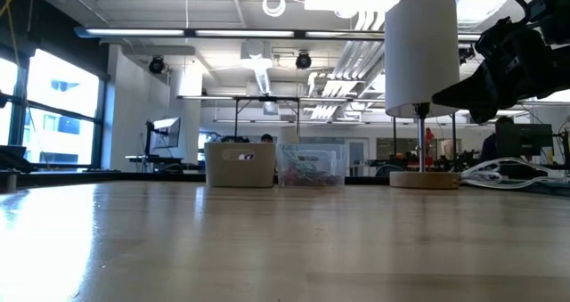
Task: Pick & Place USB Port
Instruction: Return to Home Position
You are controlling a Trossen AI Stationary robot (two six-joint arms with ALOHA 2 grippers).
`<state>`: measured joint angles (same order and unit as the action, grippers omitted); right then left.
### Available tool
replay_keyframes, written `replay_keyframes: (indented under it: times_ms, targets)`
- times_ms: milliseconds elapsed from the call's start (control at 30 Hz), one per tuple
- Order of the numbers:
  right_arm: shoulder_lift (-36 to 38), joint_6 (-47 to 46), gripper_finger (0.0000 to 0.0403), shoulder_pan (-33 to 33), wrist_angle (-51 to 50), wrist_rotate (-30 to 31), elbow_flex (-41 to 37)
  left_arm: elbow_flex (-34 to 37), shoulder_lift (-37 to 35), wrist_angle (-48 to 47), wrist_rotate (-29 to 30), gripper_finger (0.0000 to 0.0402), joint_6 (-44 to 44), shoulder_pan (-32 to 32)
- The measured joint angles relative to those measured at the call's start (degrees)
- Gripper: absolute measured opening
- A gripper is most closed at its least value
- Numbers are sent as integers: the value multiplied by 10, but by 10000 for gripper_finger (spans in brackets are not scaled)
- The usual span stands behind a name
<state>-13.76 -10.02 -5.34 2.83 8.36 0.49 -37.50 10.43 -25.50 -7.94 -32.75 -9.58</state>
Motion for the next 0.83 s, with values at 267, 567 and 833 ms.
replay_keyframes:
  times_ms: [267,567,833]
  targets:
    - [0,0,2,0,0,0,0,90,34,114,-20,0,-16,11]
    - [0,0,1,0,0,0,0,199,-7,195,-1,0,-17,45]
    - [0,0,5,0,0,0,0,246,-71,196,-1,0,-15,45]
